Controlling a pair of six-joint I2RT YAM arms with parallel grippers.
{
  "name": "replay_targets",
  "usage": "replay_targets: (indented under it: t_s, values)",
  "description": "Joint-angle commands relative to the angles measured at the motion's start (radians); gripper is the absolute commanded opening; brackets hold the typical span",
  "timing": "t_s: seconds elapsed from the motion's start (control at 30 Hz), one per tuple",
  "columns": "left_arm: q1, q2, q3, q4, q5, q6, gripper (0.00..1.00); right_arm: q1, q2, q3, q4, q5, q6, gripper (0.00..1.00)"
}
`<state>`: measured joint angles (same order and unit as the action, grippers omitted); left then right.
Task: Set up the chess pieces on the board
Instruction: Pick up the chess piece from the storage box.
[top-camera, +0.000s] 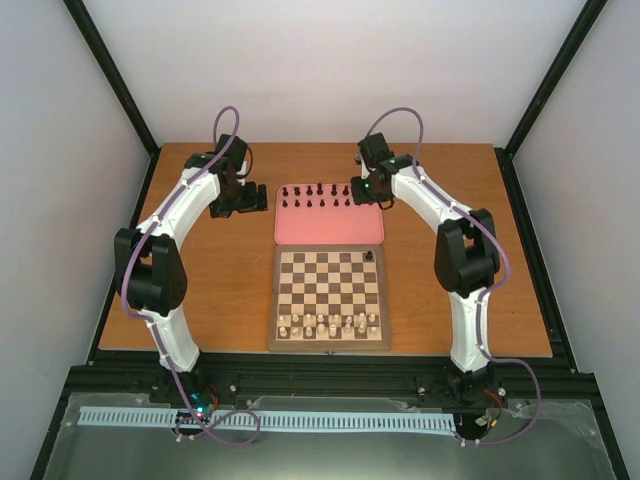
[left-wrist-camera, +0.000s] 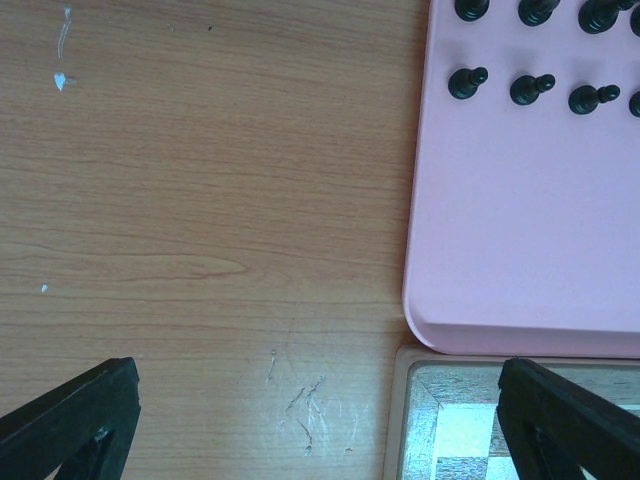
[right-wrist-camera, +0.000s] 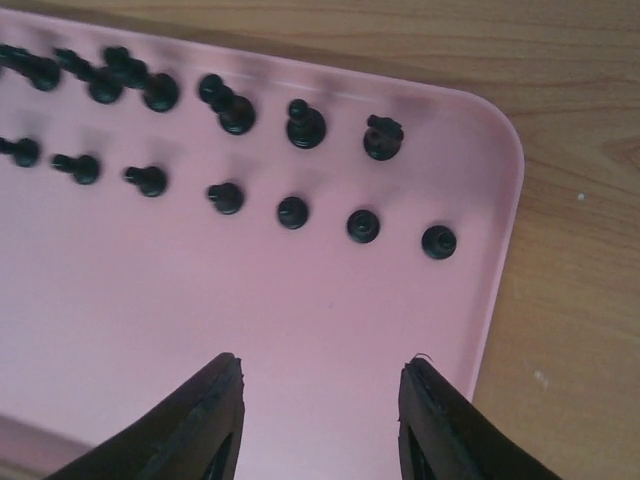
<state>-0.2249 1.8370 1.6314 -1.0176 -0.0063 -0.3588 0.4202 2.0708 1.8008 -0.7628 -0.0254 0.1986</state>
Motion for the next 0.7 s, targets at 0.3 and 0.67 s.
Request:
replay_targets:
  t_s: [0.3, 0.67]
  values:
    - [-0.001, 0.008, 0.03, -0.006, 0.0, 0.008, 1.0, -0.052, 0.185, 0.164, -0.036, 0.058, -0.015, 0.39]
    - [-0.001, 0.033, 0.041, -0.01, 0.0, 0.01, 1.0, -0.071, 0.279, 0.238, -0.036, 0.072, -0.007, 0.38]
